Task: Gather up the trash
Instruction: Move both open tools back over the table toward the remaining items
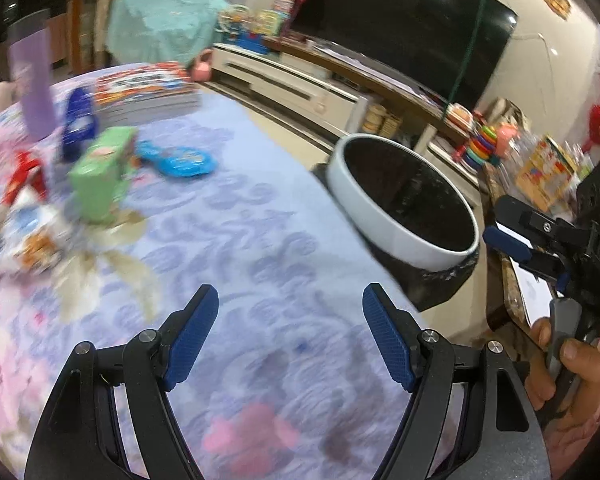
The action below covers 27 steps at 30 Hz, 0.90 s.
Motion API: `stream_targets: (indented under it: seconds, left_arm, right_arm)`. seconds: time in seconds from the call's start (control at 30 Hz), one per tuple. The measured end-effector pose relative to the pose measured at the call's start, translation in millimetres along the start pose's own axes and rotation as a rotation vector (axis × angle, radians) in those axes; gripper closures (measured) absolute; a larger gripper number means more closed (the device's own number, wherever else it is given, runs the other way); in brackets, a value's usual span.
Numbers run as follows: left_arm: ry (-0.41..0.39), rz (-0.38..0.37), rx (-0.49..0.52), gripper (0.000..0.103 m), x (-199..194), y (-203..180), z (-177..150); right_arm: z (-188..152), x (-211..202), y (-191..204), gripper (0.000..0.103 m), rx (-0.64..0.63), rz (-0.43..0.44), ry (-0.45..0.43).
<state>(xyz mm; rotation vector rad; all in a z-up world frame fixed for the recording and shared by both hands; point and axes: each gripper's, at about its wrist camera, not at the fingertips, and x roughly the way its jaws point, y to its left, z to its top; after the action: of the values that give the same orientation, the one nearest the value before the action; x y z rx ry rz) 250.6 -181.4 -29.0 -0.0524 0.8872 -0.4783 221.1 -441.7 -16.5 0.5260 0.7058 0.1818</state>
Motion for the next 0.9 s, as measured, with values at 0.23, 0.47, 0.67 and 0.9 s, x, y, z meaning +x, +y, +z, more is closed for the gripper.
stream_targets:
  seconds: [0.23, 0.47, 0.67, 0.9]
  left_arm:
    - [-0.034, 0.052, -0.109, 0.026, -29.4, 48.2, -21.5]
    - [-0.053, 0.106, -0.176, 0.026, -51.3, 87.6, -35.8]
    - [-0.063, 0.138, -0.217, 0.026, -60.0, 117.2, -43.0]
    - [-0.062, 0.157, -0.244, 0.026, -62.1, 141.3, -46.3]
  right_arm:
    - [-17.8, 12.0, 31.4, 0.004, -0.027, 0.046, 0.024]
    - [-43.0, 34.3, 64.7, 0.004, -0.059, 0.087, 0.09]
    - [-56.2, 50.2, 87.5, 0.004, -0.083, 0.108, 0.13]
    - [-64.2, 70.1, 106.5, 0.004, -0.118, 0.1, 0.163]
